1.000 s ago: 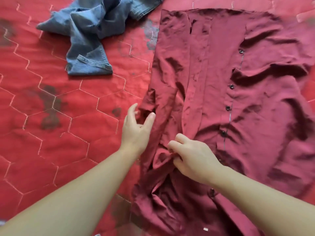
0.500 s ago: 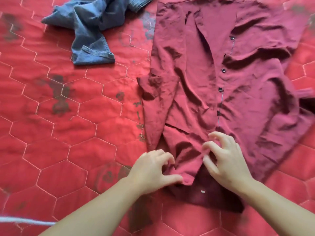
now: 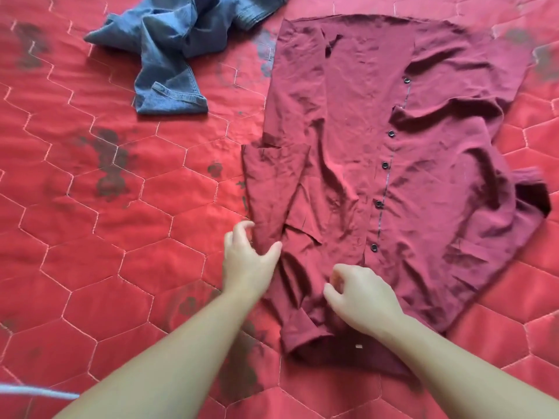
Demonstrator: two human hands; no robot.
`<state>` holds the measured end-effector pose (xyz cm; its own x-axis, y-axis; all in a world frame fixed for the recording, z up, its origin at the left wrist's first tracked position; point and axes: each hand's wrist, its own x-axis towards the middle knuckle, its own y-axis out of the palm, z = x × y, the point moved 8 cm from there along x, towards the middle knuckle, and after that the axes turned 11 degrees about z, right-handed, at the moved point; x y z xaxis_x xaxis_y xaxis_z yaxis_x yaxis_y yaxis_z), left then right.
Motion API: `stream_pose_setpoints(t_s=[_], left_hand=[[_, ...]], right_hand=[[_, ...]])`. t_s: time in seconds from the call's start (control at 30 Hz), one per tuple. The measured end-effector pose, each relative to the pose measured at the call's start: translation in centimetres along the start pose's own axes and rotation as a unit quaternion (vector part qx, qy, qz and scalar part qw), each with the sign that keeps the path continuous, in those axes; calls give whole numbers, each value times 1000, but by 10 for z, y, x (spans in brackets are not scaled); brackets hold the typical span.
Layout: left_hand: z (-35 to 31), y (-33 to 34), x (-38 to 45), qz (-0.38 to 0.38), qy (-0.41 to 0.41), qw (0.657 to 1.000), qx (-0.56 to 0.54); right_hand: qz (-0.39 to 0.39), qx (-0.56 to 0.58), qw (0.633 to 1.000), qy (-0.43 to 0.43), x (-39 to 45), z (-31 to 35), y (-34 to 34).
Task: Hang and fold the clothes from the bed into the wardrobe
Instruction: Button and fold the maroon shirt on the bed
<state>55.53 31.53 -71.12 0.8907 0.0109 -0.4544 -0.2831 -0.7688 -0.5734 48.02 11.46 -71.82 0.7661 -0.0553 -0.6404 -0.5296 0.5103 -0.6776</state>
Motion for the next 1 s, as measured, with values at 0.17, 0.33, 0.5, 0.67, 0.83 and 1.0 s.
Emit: stream_pose_setpoints(t_s=[0.17, 0.33, 0.5, 0.67, 0.83, 1.0], left_hand=[[4, -3, 21, -5, -47, 998, -53], [-14, -10, -18, -14, 131, 991, 10], [-18, 8, -25, 58, 205, 963, 163], [-12, 17, -26, 107, 212, 942, 238], [-9, 20, -28, 127, 226, 934, 244], [-9, 30, -31, 119, 274, 899, 321]], right_hand=[[-31, 64, 997, 28, 8, 0, -5], [-62, 293, 954, -19, 43, 50, -38], [13, 454, 887, 82, 102, 82, -30], [-163, 281, 945, -46, 93, 95, -83], [-274, 401, 870, -80, 64, 52, -98], [-236, 429, 860, 144, 72, -42, -62]])
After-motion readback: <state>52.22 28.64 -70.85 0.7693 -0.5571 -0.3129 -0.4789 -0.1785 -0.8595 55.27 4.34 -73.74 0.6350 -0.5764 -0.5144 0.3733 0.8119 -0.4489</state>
